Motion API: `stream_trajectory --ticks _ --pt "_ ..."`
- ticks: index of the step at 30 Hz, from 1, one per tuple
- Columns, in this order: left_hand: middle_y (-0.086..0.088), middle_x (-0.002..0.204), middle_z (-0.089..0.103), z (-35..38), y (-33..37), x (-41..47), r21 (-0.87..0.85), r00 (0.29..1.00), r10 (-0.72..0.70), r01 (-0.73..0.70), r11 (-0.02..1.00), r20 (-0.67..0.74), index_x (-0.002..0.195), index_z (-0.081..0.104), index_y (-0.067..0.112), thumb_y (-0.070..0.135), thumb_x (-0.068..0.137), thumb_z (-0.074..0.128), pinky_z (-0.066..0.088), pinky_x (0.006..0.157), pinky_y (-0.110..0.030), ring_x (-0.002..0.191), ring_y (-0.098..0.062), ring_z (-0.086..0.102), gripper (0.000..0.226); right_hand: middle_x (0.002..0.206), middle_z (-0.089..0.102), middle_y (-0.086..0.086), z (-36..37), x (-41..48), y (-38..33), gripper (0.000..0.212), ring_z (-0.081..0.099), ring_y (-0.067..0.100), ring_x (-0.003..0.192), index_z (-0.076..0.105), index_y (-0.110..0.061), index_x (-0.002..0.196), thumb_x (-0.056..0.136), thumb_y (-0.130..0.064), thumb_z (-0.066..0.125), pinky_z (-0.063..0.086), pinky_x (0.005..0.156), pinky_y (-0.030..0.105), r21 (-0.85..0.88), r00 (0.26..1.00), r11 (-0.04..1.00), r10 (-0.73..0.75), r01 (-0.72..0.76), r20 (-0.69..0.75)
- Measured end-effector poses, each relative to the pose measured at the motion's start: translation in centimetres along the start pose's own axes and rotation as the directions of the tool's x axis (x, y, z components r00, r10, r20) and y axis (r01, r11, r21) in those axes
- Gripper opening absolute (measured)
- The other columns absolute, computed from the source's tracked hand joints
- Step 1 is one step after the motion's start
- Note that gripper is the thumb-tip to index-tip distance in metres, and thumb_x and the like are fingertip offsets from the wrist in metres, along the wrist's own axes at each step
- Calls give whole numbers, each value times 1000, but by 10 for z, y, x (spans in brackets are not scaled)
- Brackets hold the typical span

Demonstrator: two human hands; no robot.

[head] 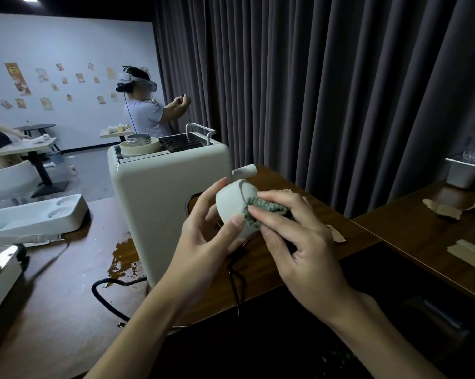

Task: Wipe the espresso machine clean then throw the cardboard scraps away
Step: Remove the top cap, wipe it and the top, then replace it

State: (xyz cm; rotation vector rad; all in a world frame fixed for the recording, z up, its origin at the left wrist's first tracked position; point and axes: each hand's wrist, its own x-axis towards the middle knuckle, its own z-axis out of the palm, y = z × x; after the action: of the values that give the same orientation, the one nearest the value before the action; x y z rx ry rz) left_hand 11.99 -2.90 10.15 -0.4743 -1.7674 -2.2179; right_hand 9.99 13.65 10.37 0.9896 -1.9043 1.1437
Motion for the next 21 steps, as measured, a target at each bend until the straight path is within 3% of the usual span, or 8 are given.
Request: stream_trajectory --ticks 2,5,10,12,15,18,21 --pt "-4 139 60 -1 0 -3 91 998 28 -34 995 64 146 45 27 16 91 66 53 98 -42 128 -25 57 60 128 57 1 -2 6 0 31 50 18 121 66 -10 124 95 -8 56 44 101 27 -34 1000 999 -20 20 4" --pt "-6 143 57 -1 1 -7 141 993 28 -45 989 119 149 42 24 22 86 69 51 100 -40 132 -27 55 68 131 55 -3 -6 15 8 33 49 16 126 64 -13 128 98 -13 49 41 103 24 47 996 995 90 -91 26" --pt "-1 135 63 4 6 -6 -40 1000 -3 4 999 22 145 45 31 17 88 74 57 88 -36 122 -25 62 66 132 53 -4 -3 11 12 36 47 5 127 58 -11 133 99 -14 45 40 102 15 168 972 958 232 -232 20" --pt "5 126 67 5 9 -5 18 999 6 -6 1000 -44 144 43 35 17 86 74 56 78 -26 108 -14 67 68 132 52 -3 0 4 7 37 46 3 127 58 -11 133 97 -12 48 38 100 11 124 978 970 209 -208 8" --pt "4 125 67 3 11 -4 159 997 58 -49 986 -49 137 47 26 18 80 73 54 72 -23 101 -13 68 63 133 52 -1 1 -1 -1 37 47 13 128 61 -12 131 95 -7 52 42 102 21 28 996 996 91 -90 -6" --pt "0 131 64 1 11 -4 226 998 60 -59 972 6 132 52 17 14 79 77 56 82 -27 111 -23 69 59 134 52 -1 -2 3 -4 36 45 18 126 63 -14 129 95 -5 53 45 102 33 -84 999 996 -24 26 30" --pt "0 134 62 0 12 -4 311 997 46 -63 948 63 133 52 19 15 77 82 56 92 -35 115 -26 67 64 137 48 -3 -6 10 -3 36 40 16 127 63 -17 128 97 -12 46 41 104 30 -161 992 984 -58 75 112"
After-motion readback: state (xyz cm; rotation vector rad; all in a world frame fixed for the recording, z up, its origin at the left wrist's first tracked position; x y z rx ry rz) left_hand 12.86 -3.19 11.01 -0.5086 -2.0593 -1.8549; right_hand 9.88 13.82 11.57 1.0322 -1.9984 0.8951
